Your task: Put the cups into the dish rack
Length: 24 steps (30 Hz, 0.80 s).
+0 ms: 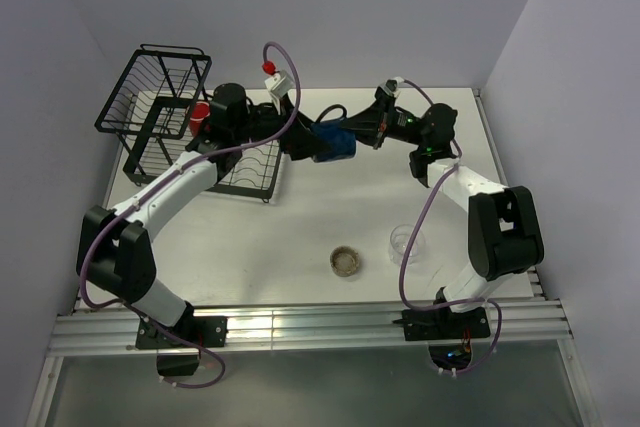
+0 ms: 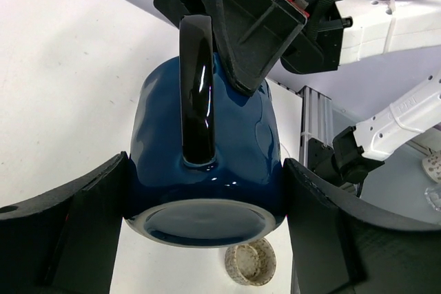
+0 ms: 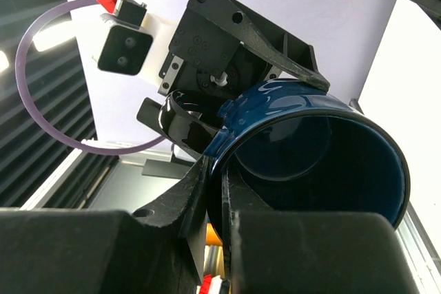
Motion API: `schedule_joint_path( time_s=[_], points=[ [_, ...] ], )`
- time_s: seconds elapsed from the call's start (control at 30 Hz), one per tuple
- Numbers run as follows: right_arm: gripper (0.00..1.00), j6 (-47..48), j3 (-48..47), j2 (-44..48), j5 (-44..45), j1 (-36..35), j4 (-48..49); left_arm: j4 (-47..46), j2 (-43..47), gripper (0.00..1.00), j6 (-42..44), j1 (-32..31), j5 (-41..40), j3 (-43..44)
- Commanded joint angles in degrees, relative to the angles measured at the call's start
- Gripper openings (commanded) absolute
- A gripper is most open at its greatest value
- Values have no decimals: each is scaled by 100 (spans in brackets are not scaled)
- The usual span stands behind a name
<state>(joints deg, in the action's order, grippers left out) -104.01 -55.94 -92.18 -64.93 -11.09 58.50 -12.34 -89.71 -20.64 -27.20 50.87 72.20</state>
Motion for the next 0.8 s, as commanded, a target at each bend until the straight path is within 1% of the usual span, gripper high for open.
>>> schedule_joint_path(
  time_s=[0.0,0.1,0.13,0.17,0.27,0.3,0.37,0.47,0.5,0.57,0.6,0.67,0.7,0.77],
  points=[
    [16,29,-426,218,191,-200,461,249,138,0,34,-92,-919,259],
    [22,354,-453,262,270,-183,84,714,191,0,157,-84,-1236,505],
    [24,529,-470,280,322,-174,-109,837,226,0,192,-84,-1464,627],
    [25,626,-505,306,340,-148,-241,1065,226,0,253,-75,-1544,680],
    [30,1030,-593,394,428,-104,-751,1216,296,0,280,-40,-1747,812],
    [32,1127,-628,403,446,-86,-1031,1425,322,0,280,-31,-1800,839],
    [33,1452,-716,464,533,-60,-1331,1532,340,0,271,-5,-1958,927],
    [36,1962,-856,552,612,-33,-2025,1708,349,0,219,31,-2107,1050],
    [36,2259,-892,578,691,-16,-2444,1769,349,0,210,39,-2116,1085],
    [36,2568,-1006,675,788,10,-2886,1875,340,0,166,57,-2265,1182],
    [36,2883,-1041,701,910,28,-3349,1919,332,0,157,66,-2301,1217],
    [36,3192,-1155,806,1060,81,-3800,2086,332,0,131,92,-2432,1340],
    [36,3516,-1191,824,1139,107,-4263,2139,314,0,122,101,-2450,1384],
    [37,3790,-1331,868,1385,142,-4644,2279,314,0,69,136,-2520,1480]
  ],
)
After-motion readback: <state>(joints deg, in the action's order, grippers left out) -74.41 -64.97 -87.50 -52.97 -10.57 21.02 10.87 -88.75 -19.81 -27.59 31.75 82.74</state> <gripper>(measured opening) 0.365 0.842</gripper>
